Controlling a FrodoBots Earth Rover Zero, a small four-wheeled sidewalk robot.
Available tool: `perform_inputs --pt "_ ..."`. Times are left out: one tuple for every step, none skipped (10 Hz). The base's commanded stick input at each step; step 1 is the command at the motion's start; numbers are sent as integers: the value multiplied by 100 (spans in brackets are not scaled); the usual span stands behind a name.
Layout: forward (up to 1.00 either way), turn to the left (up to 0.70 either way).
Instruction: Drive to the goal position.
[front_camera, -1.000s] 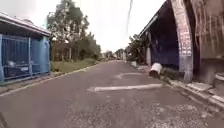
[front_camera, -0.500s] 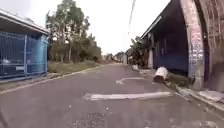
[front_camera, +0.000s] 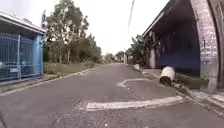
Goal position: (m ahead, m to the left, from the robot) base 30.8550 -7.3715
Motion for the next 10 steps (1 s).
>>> perform_inputs --pt "70 0" --pt "70 0" --pt "70 0" --pt "70 0" --pt "70 0" --pt "70 0" --pt "70 0" --pt "70 0" --pt "70 0" --pt "70 0"
